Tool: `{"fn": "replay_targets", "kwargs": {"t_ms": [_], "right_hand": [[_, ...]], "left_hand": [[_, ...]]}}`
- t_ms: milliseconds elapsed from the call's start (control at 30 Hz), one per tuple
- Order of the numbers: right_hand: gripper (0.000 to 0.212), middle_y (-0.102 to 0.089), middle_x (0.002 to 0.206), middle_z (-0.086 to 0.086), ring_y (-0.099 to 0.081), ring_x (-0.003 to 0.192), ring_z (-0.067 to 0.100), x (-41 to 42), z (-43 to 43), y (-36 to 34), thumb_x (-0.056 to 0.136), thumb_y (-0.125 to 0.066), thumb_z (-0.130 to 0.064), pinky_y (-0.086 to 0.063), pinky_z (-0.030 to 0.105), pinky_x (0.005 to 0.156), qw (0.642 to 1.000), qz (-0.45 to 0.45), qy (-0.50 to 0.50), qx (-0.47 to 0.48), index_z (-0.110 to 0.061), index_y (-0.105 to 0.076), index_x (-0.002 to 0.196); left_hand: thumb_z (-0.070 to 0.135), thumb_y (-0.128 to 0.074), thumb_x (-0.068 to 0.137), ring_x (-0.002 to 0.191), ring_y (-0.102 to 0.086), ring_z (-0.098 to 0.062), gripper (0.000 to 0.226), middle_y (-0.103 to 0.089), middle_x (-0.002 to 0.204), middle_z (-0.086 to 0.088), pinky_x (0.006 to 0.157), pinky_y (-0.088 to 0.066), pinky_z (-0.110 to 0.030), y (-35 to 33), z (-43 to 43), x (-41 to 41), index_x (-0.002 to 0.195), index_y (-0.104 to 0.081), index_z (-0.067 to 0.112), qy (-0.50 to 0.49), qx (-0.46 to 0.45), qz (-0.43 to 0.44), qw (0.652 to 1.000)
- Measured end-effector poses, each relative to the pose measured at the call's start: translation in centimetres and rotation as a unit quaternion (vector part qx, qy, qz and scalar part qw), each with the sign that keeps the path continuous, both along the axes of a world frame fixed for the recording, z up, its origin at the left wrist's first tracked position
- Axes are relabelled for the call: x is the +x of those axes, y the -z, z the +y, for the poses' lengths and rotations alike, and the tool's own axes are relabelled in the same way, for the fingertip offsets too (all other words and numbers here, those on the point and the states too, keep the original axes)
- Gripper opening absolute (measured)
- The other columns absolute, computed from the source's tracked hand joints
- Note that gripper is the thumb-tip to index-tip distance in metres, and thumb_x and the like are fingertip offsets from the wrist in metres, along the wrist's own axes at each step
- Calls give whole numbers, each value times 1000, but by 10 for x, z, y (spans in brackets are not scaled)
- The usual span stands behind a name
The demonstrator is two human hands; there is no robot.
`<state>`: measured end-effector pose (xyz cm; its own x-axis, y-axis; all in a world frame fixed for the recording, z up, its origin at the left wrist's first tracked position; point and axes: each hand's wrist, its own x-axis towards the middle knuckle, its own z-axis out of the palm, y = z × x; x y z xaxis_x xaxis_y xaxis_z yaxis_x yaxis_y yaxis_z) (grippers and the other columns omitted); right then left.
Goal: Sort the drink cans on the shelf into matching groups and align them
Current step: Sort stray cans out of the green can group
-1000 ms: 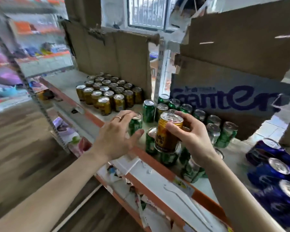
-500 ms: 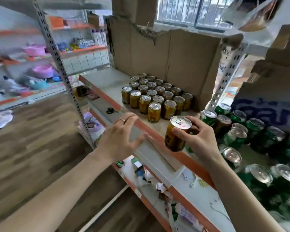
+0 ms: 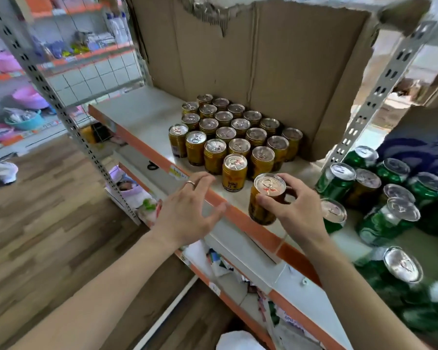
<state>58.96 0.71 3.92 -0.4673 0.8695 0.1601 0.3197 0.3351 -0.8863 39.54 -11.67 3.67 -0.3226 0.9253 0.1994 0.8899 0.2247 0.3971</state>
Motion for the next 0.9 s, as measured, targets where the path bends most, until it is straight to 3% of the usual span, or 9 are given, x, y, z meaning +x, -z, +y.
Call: {"fn": "replay_targets", "kwargs": {"t_ms": [100, 200, 267, 333, 433, 500, 633, 767, 900], "right_hand": [[53, -63, 110, -11, -56, 99, -2, -15, 18, 8, 72, -86, -29, -40, 6, 81, 1000, 3, 22, 1, -24, -61, 119], [54, -59, 101, -21, -53, 93, -17, -24, 32, 9, 72, -87, -25, -37, -2, 74, 999, 12, 35, -4, -30, -58, 117], [49, -55, 97, -29, -52, 91, -23, -28, 40, 11, 71, -87, -21, -36, -4, 74, 999, 11, 38, -1, -38, -56, 105], [51, -56, 99, -29, -56, 97, -13, -32, 44, 14, 70, -88, -22, -41, 3, 81, 999, 4, 46, -9, -45, -54, 100], [59, -59, 109, -19, -55, 113, 11, -36, 49, 25, 69, -88, -28, -45, 26, 94, 998, -20, 60, -19, -33, -60, 120], [59, -60, 112, -16, -55, 114, 12, -38, 50, 28, 69, -88, -28, -46, 28, 94, 997, -22, 70, -28, -31, -62, 122], [51, -60, 101, -27, -58, 101, 0, -45, 49, 33, 67, -89, -24, -51, 32, 92, 995, -18, 102, -15, -53, -58, 95], [57, -63, 112, -13, -58, 107, 2, -54, 51, 44, 66, -90, -21, -50, 30, 99, 987, -25, 157, -23, -26, -67, 118], [42, -64, 119, -7, -54, 114, -10, -65, 44, 49, 69, -86, -5, -42, 11, 98, 982, 8, 186, -12, -18, -71, 107]], "left_hand": [[61, -50, 92, 127, -45, -15, 62, -41, 143, 7, 94, -38, -27, 4, 24, -16, 138, -43, 21, 17, -6, 6, 1000], [63, -48, 88, 125, -48, -18, 66, -44, 141, 2, 98, -37, -28, 9, 44, -28, 136, -46, 18, 30, -6, 21, 999], [63, -50, 86, 126, -49, -21, 68, -47, 140, 0, 103, -40, -32, 12, 54, -34, 136, -48, 16, 39, -6, 36, 999], [58, -60, 84, 127, -49, -23, 68, -49, 140, -1, 104, -45, -38, 15, 62, -39, 136, -49, 15, 48, -2, 49, 998], [54, -67, 81, 129, -48, -26, 70, -49, 140, -4, 101, -48, -45, 21, 75, -45, 136, -50, 13, 60, -6, 54, 997], [56, -63, 80, 129, -47, -27, 72, -49, 140, -4, 98, -49, -46, 24, 85, -49, 136, -50, 14, 77, -5, 62, 995], [55, -68, 79, 133, -43, -28, 69, -46, 145, -3, 99, -46, -48, 25, 109, -57, 135, -49, 19, 123, 2, 84, 989], [66, -52, 81, 146, -28, -26, 75, -32, 158, -2, 114, -27, -51, 31, 132, -67, 143, -43, 24, 177, -15, 130, 975], [71, -36, 78, 152, -10, -23, 81, -20, 164, 1, 114, -13, -64, 42, 147, -77, 151, -30, 36, 215, -50, 144, 965]]}}
